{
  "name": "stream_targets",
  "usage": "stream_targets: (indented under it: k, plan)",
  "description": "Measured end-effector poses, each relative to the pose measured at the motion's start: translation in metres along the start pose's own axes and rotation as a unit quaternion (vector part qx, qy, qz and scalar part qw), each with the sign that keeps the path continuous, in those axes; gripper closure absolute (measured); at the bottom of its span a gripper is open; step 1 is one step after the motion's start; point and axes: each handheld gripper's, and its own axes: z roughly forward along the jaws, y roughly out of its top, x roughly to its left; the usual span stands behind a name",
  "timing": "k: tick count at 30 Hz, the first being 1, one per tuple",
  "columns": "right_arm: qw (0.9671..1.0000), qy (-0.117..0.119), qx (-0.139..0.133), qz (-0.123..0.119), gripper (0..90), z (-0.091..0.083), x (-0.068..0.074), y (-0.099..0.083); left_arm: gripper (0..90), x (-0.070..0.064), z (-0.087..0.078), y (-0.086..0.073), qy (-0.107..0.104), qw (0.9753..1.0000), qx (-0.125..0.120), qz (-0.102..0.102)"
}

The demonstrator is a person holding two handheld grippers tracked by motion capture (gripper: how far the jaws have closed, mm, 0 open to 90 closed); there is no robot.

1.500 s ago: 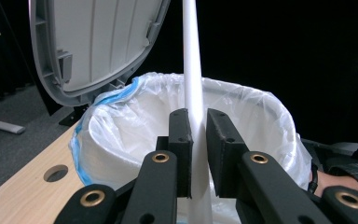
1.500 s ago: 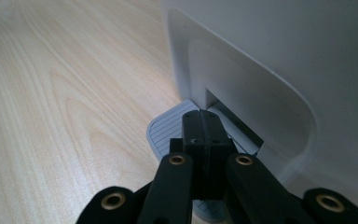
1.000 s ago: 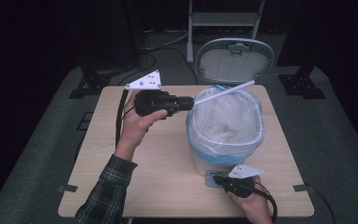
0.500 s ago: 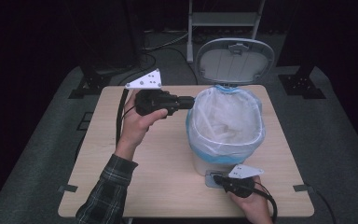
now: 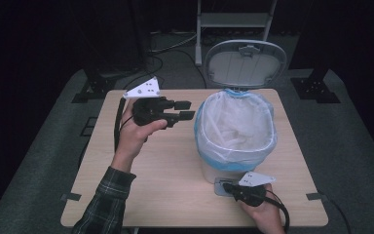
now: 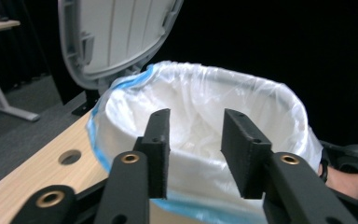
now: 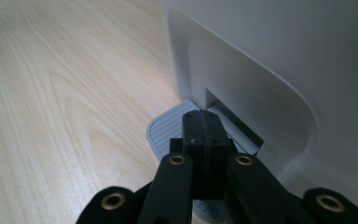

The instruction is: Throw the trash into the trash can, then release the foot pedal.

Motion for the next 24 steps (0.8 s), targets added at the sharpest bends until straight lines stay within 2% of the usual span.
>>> stream_targets:
  k: [8, 16, 19, 24]
  plan:
    - [1.0, 0.001, -0.001, 0.002, 90.0, 0.0, 0.0, 0.0, 45.4, -0.005, -0.014, -0.014, 0.022, 0.9996, 0.015, -0.002]
    - [1.0, 0.004, -0.002, 0.001, 89.9, -0.002, 0.0, 0.0, 37.7, -0.007, -0.027, -0.038, 0.045, 0.9986, 0.02, -0.018]
    - [1.0, 0.007, 0.002, 0.001, 89.8, -0.005, 0.0, 0.0, 34.5, -0.009, -0.03, -0.049, 0.055, 0.998, 0.027, -0.017]
    - [0.9999, 0.01, -0.013, 0.004, 88.1, -0.011, -0.001, 0.003, 31.0, -0.013, -0.033, -0.066, 0.07, 0.9967, 0.034, -0.022]
